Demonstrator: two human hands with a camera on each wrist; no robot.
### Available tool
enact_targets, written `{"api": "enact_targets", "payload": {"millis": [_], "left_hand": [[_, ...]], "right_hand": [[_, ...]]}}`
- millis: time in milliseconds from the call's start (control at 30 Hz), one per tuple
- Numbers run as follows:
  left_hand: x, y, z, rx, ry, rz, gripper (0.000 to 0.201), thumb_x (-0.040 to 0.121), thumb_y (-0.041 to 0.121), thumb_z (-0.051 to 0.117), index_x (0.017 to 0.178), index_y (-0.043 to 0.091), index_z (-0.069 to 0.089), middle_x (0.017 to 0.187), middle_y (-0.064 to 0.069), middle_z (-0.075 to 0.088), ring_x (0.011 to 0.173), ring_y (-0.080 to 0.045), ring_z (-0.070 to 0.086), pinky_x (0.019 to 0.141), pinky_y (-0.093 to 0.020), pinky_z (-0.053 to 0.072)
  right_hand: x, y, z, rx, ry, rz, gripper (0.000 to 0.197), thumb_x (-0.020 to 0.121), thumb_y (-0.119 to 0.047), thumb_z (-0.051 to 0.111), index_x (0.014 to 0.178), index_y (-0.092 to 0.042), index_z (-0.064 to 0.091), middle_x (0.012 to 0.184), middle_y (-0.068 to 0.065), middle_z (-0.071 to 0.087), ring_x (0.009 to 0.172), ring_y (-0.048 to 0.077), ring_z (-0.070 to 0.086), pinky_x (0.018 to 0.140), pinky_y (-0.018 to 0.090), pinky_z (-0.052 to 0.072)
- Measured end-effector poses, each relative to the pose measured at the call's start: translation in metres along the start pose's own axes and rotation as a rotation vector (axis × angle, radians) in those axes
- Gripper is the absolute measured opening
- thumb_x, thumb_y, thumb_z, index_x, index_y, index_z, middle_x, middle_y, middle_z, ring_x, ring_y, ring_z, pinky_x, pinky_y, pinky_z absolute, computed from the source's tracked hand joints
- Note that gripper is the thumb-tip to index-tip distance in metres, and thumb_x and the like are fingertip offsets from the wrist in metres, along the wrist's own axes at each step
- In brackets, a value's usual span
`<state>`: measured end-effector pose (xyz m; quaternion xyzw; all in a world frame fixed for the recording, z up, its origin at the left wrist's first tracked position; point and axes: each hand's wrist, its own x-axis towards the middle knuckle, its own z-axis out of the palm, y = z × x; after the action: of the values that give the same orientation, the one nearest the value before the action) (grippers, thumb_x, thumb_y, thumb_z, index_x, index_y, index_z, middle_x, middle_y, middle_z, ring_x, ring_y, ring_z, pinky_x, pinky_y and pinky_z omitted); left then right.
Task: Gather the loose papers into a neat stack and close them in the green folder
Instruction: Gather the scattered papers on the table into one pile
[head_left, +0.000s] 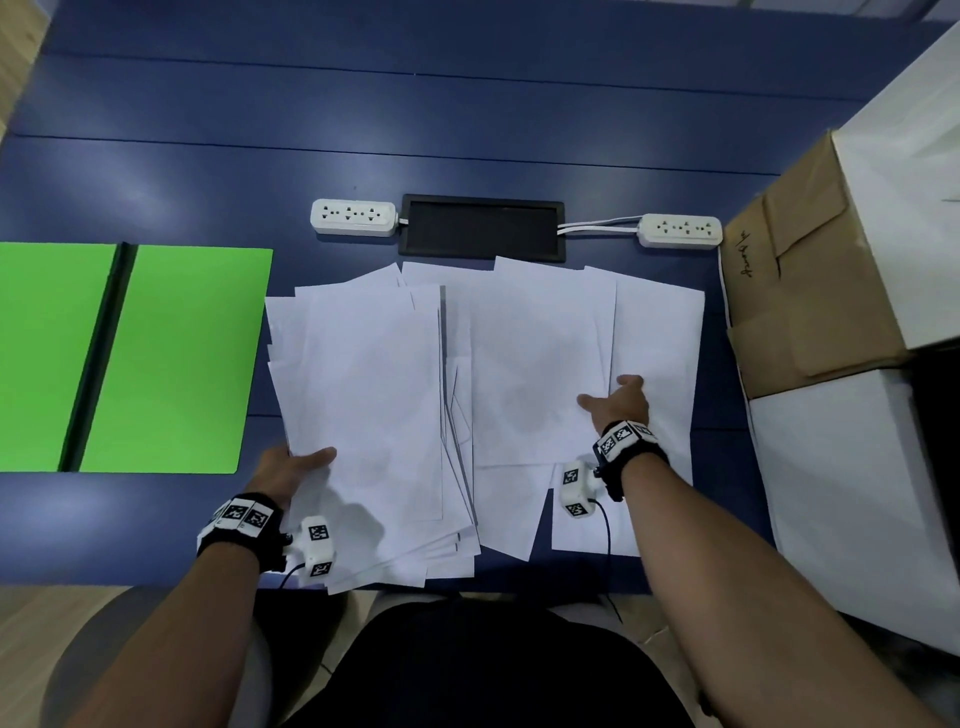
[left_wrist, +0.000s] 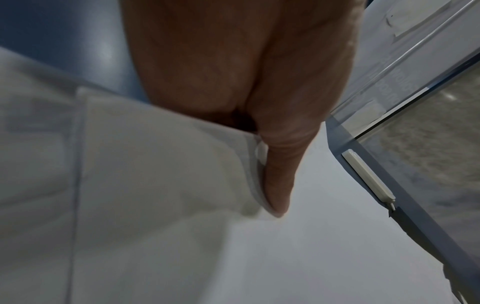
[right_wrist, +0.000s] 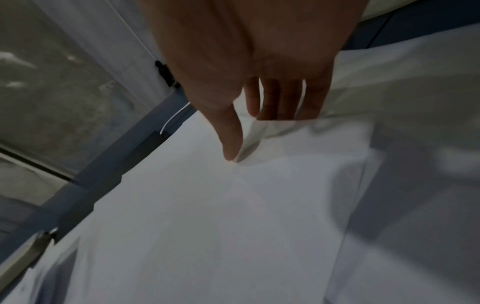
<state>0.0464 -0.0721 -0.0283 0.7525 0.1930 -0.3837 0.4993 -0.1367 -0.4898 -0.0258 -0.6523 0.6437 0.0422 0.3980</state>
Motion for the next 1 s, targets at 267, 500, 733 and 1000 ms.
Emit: {"api": "enact_targets", "payload": {"millis": [267,500,733,1000], "left_hand": [[0.007,-0.002,0.001,0.011,0.027,0.007,0.028,0.084,0.004,0.078,0.110,-0.002,0.068,0.111,-0.027,0.072,0.093,-0.037,0.069,0.091,-0.051,0.055],[0.010,-0.005,0.001,0.033,0.025,0.013,0.020,0.084,0.007,0.079,0.102,0.003,0.070,0.105,-0.025,0.073,0.088,-0.035,0.070,0.085,-0.048,0.056],[0.012,-0.008,-0.001,0.032,0.040,0.016,0.031,0.082,0.008,0.081,0.110,0.002,0.069,0.107,-0.024,0.073,0.099,-0.041,0.070,0.093,-0.057,0.055],[0.012,-0.008,0.001,0.036,0.047,0.027,0.026,0.083,0.005,0.080,0.106,0.002,0.069,0.108,-0.027,0.072,0.092,-0.038,0.069,0.091,-0.056,0.055]], "right_hand": [[-0.006,0.016,-0.018,-0.174,0.086,0.033,0.032,0.087,-0.009,0.058,0.117,0.000,0.063,0.129,0.019,0.055,0.113,0.039,0.059,0.088,0.038,0.052],[0.001,0.089,-0.060,-0.307,0.185,0.293,0.041,0.089,-0.019,0.056,0.126,-0.003,0.056,0.147,0.018,0.028,0.128,0.043,0.037,0.100,0.053,0.041],[-0.013,0.099,-0.052,-0.195,0.180,0.258,0.061,0.076,-0.038,0.078,0.118,-0.003,0.051,0.133,0.017,0.034,0.111,0.043,0.053,0.088,0.057,0.052],[-0.020,0.093,-0.051,-0.123,0.290,0.120,0.047,0.083,-0.004,0.064,0.125,-0.010,0.045,0.118,0.021,0.065,0.105,0.042,0.064,0.099,0.050,0.047]]}}
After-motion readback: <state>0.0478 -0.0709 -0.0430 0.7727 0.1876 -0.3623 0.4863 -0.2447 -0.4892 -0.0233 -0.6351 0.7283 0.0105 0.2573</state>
